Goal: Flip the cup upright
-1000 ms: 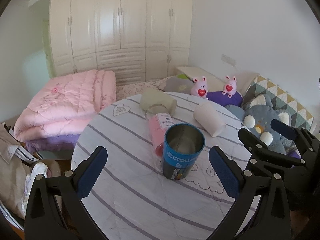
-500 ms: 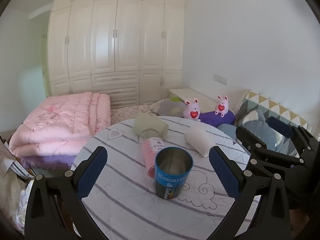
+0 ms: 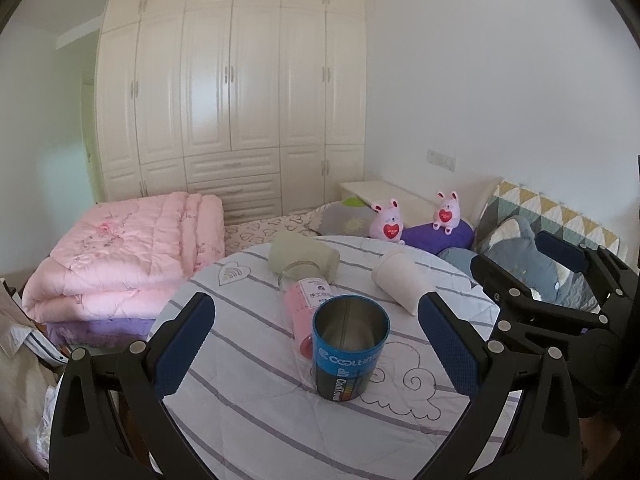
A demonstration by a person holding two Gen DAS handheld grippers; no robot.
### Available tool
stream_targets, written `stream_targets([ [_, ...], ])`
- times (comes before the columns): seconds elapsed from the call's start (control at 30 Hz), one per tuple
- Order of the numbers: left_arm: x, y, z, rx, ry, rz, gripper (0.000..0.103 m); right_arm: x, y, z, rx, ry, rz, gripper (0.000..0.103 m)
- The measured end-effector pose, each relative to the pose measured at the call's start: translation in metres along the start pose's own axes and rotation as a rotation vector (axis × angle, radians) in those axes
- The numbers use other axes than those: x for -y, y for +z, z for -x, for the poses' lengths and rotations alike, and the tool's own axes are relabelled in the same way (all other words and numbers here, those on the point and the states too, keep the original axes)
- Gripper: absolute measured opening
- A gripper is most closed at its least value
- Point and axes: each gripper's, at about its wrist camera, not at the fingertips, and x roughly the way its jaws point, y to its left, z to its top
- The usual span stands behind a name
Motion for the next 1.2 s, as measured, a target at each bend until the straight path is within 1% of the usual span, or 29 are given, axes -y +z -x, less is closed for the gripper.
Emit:
stream_targets([
  [0.23,0.001,-0.002,-0.003,-0.009,0.000,0.003,0.103,-0.002,0.000,-0.001,-0.015,0.004,0.001,0.081],
  [0.93,-0.001,-0.008,-0.006,0.003,0.029,-0.017,0.103,-0.001,-0.003,-0.018,-0.067,0.015,-0.008,0.081],
  [1.1,-0.004,-0.009,-0.010,-0.018,0.029,-0.018,0.103,-0.002,-0.007,-0.021,-0.083,0.020,-0.014,0.081],
  [1.2,-0.006,-0.010,-0.014,-0.036,0.046,-0.026,0.103,-0.005,-0.009,-0.025,-0.095,0.024,-0.010,0.081],
])
